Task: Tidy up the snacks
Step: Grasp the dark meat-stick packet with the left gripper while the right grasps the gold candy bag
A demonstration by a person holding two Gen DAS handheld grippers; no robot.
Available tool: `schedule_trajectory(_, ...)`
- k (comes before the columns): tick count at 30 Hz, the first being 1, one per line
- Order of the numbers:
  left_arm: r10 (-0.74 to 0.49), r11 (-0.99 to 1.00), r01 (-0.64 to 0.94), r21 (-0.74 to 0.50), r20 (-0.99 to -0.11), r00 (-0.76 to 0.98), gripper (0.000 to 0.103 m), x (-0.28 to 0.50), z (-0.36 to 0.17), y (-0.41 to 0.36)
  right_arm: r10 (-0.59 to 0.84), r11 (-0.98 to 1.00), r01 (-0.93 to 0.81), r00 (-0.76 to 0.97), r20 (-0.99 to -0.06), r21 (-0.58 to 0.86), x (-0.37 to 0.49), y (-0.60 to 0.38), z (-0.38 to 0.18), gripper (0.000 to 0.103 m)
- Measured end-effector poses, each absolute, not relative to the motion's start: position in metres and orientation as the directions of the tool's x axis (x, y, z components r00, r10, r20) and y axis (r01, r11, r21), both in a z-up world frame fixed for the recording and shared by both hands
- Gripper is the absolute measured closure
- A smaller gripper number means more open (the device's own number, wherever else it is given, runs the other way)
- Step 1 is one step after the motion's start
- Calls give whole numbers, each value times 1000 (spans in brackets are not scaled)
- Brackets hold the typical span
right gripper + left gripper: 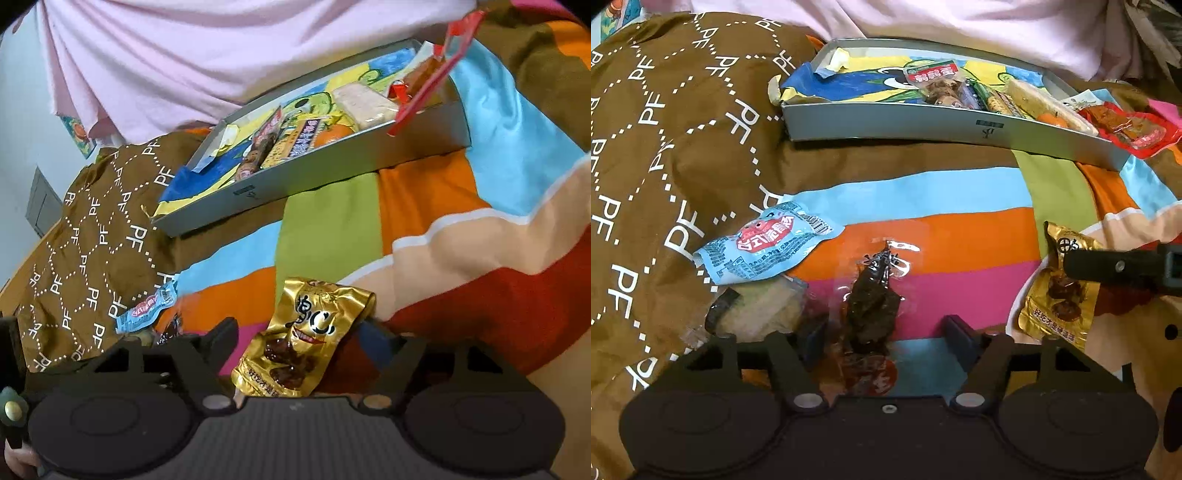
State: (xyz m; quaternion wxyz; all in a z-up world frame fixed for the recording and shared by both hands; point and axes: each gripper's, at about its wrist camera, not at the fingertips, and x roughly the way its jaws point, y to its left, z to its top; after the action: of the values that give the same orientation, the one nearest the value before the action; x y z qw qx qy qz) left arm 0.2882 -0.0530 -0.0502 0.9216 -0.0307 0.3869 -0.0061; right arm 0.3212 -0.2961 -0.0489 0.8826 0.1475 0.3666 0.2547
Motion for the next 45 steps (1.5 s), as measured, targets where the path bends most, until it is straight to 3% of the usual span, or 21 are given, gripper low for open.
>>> schedule_trajectory(5, -51, 993, -37, -110, -703, 710, 37, 286, -49, -48, 499, 866, -332, 602, -623, 373, 312, -283, -49, 18)
schedule_trajectory(13, -35, 997, -17, -69, -691, 722, 38, 285, -53, -48, 494, 870, -357, 625, -604, 342, 306, -278, -55, 18)
schedule_trajectory(16, -31, 998, -20, -67, -679, 734, 38, 282, -55, -48, 519, 854, -354, 619, -590, 381, 306, -281, -54, 23)
schedule_trajectory(20, -1, 996, -59, -70, -654, 757, 39, 279, -57, -51, 542, 838, -340, 605, -583, 427, 306, -283, -54, 41)
schedule_trajectory(24, 7, 999, -33, -29, -638, 770, 49, 278, -57, -58, 556, 829, -347, 596, -579, 439, 306, -282, -58, 55)
schedule_trajectory(27, -8, 1000, -13, -28, -636, 772, 51, 277, -55, -59, 565, 823, -352, 599, -568, 447, 306, -282, -59, 64)
schedule_trajectory(31, -18, 999, -17, -50, -634, 773, 51, 276, -56, -56, 581, 808, -345, 601, -549, 478, 307, -285, -60, 63)
schedule_trajectory(39, -3, 1000, -6, -12, -612, 791, 50, 275, -62, -60, 592, 790, -327, 627, -506, 519, 316, -281, -67, 47)
schedule_trajectory(43, -7, 1000, -2, -14, -599, 801, 50, 276, -62, -61, 570, 810, -343, 649, -504, 475, 318, -274, -67, 52)
schedule_trajectory(45, -8, 1000, 2, -10, -591, 807, 52, 276, -62, -63, 569, 812, -357, 656, -495, 461, 317, -270, -66, 66)
